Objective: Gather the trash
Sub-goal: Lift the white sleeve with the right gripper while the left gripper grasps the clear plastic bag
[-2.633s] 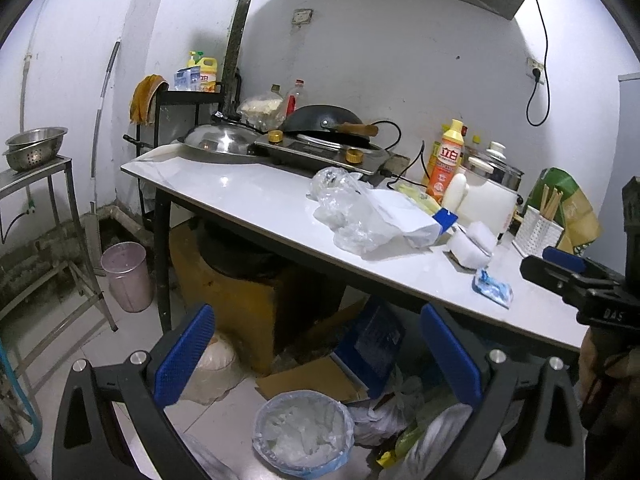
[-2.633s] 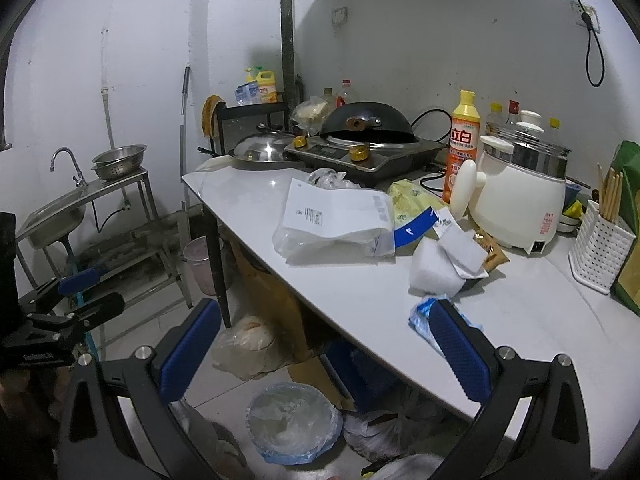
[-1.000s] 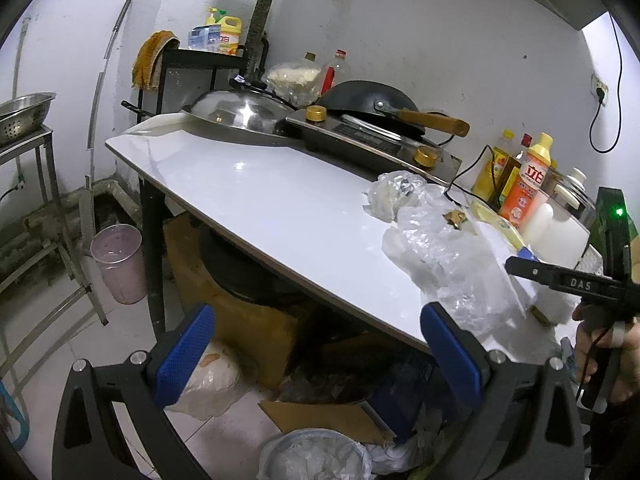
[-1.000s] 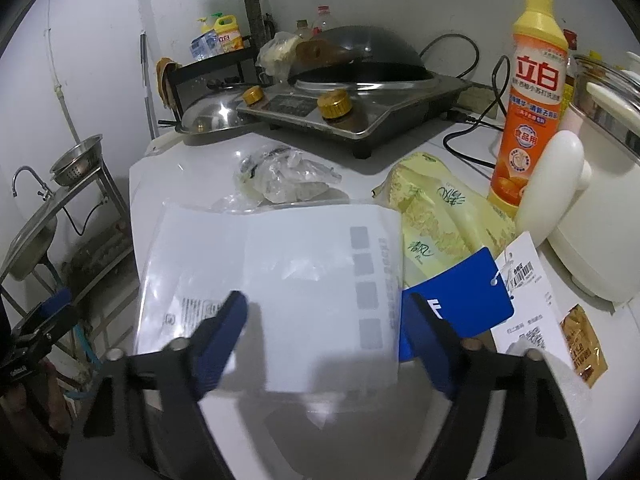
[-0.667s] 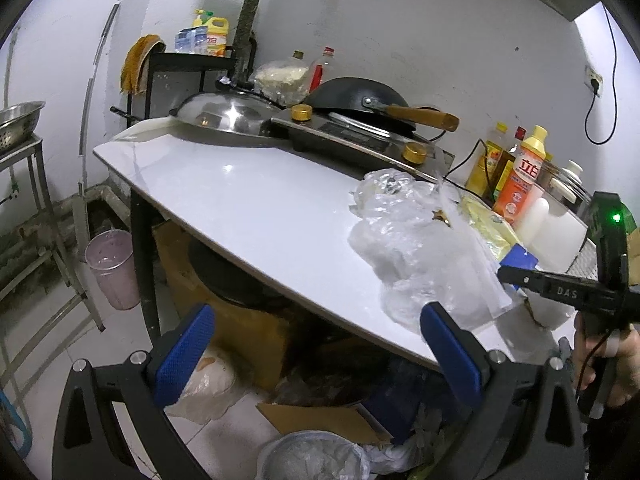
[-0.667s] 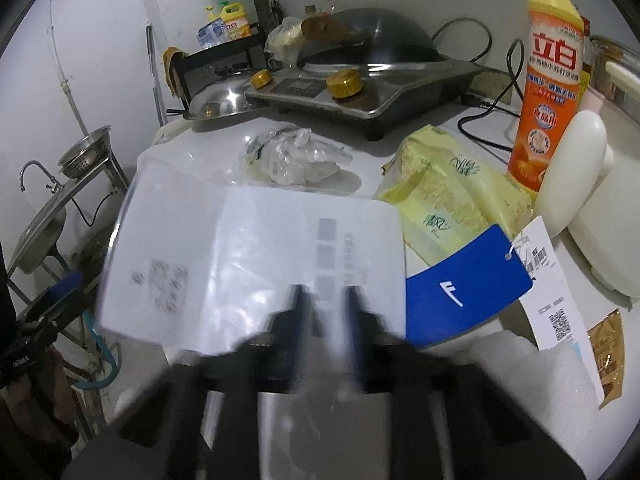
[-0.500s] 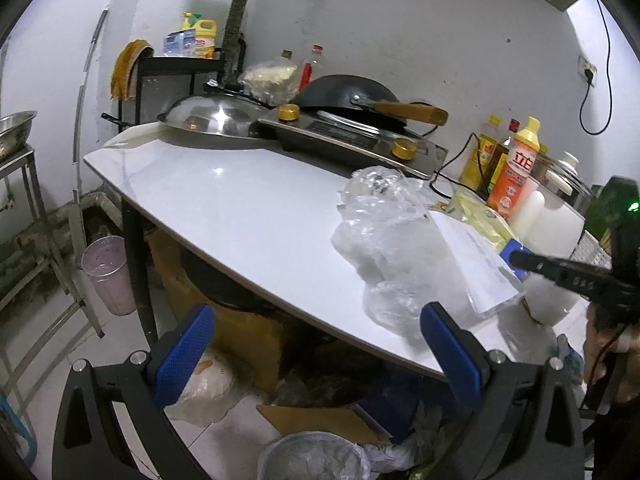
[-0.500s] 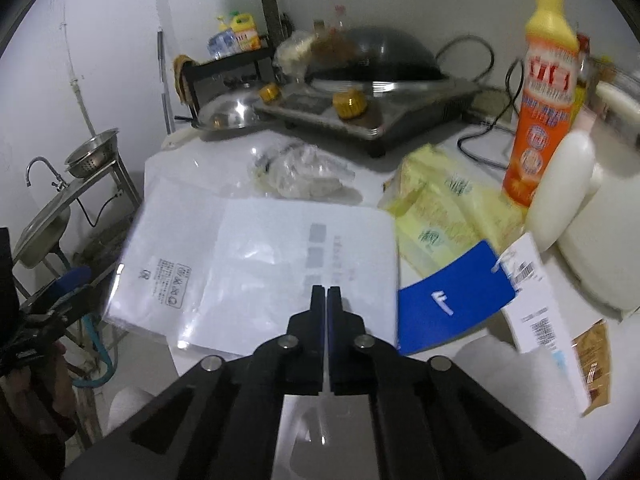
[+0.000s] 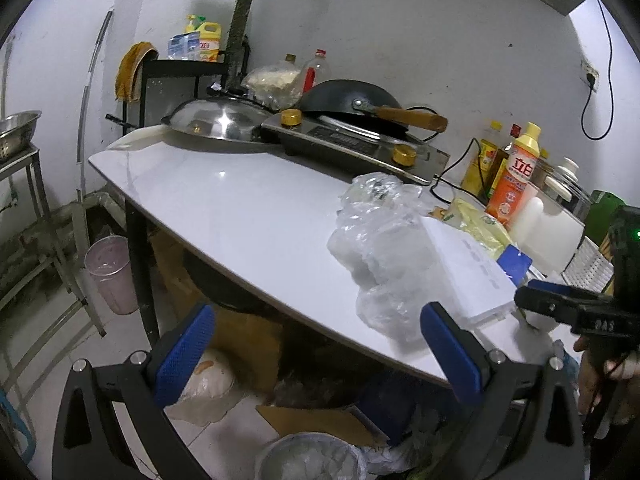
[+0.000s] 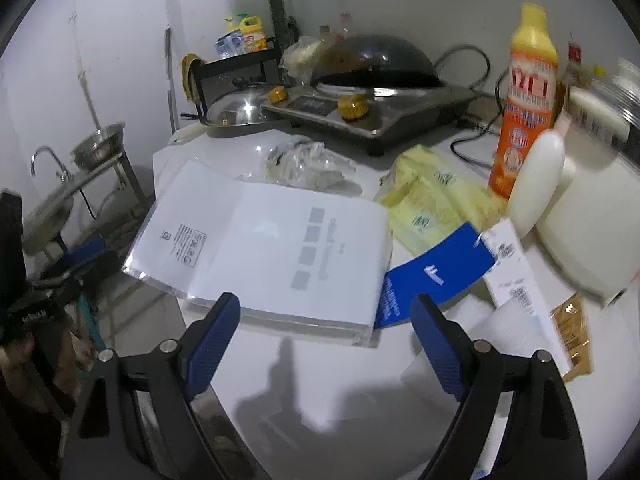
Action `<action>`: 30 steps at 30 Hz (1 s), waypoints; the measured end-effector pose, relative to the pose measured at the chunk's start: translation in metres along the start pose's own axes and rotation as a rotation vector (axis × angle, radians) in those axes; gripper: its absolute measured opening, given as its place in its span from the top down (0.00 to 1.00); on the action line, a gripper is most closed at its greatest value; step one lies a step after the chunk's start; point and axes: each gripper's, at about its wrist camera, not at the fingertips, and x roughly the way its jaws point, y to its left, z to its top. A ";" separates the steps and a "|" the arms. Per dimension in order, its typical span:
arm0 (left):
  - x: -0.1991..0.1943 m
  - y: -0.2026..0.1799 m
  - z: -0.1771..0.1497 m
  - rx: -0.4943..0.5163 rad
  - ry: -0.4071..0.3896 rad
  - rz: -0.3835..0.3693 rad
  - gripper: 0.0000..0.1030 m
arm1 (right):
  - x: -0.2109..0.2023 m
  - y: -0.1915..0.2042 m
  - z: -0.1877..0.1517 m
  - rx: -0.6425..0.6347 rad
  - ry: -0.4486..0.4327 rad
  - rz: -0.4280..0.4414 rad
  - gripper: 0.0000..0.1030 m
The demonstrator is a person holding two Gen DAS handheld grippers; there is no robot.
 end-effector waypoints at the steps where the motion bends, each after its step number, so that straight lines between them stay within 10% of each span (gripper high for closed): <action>1: 0.000 0.002 -0.001 -0.004 0.000 0.001 0.01 | 0.004 -0.002 0.000 0.021 0.005 0.007 0.16; 10: 0.006 0.022 -0.007 -0.031 0.007 0.004 0.01 | 0.034 -0.011 0.007 0.164 0.053 0.049 0.20; 17: 0.015 0.025 -0.012 -0.039 0.019 -0.006 0.01 | 0.045 -0.009 0.003 0.111 0.096 -0.017 0.92; 30: 0.022 -0.006 0.003 0.024 0.010 -0.049 0.01 | -0.020 -0.006 0.022 0.051 -0.104 -0.063 0.97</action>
